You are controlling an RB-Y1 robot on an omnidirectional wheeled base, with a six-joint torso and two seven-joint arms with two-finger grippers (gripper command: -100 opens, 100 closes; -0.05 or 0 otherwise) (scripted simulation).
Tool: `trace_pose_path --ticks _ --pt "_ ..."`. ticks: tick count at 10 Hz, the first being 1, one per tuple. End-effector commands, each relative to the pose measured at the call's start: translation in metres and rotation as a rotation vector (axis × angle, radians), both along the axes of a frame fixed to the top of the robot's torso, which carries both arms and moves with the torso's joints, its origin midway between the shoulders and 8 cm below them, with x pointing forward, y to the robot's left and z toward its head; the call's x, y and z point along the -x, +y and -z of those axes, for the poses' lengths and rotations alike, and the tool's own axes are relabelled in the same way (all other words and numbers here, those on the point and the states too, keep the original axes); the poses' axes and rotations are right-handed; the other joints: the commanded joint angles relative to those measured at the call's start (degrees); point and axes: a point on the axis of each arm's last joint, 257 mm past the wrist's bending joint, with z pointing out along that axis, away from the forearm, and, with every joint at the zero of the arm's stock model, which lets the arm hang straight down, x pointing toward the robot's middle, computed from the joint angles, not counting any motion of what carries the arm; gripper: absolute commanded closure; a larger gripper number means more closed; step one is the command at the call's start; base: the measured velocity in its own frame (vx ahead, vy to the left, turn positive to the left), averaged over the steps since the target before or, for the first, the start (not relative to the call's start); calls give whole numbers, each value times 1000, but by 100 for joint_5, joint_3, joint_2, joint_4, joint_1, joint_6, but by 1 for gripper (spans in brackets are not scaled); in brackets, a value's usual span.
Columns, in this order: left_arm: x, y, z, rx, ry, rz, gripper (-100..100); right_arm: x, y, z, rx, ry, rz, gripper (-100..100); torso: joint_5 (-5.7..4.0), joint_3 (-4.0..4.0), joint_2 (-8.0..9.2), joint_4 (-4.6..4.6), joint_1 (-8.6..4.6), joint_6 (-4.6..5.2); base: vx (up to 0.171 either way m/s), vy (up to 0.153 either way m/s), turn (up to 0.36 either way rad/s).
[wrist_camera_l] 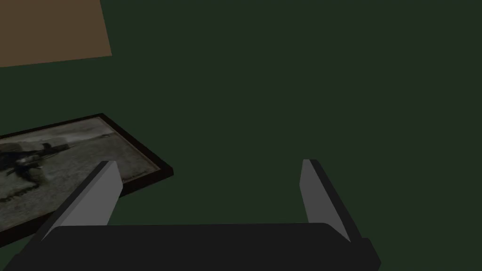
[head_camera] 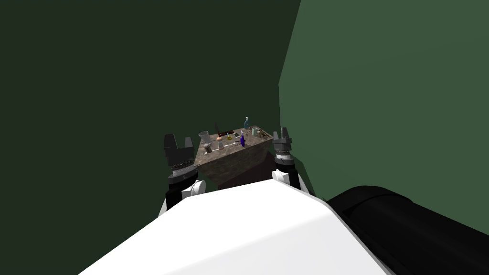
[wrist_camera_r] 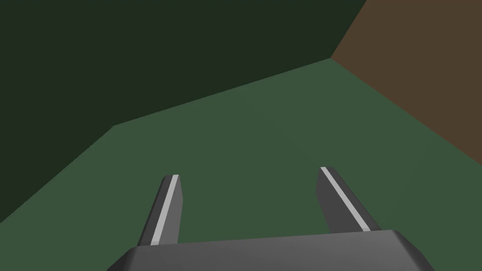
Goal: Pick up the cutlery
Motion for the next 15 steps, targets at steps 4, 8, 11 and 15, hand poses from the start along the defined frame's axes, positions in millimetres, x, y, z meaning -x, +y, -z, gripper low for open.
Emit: trace_pose_path --ticks 4,8,11,15 --pt "-25 -16 17 -56 96 71 -100 0 0 0 0 0 0 0 -1 4 8 2 -6 0 -21 -18 18" --pt "-53 -25 35 -69 193 118 -100 0 0 0 0 0 0 0 -2 5 8 2 -8 0 -29 -30 21" --pt "-68 -27 48 -65 259 127 -100 0 0 0 0 0 0 0 -3 6 10 2 -13 0 -26 -30 13" --pt "-91 -30 68 -56 356 144 -100 0 0 0 0 0 0 0 -3 4 8 2 -13 0 -20 -30 15"
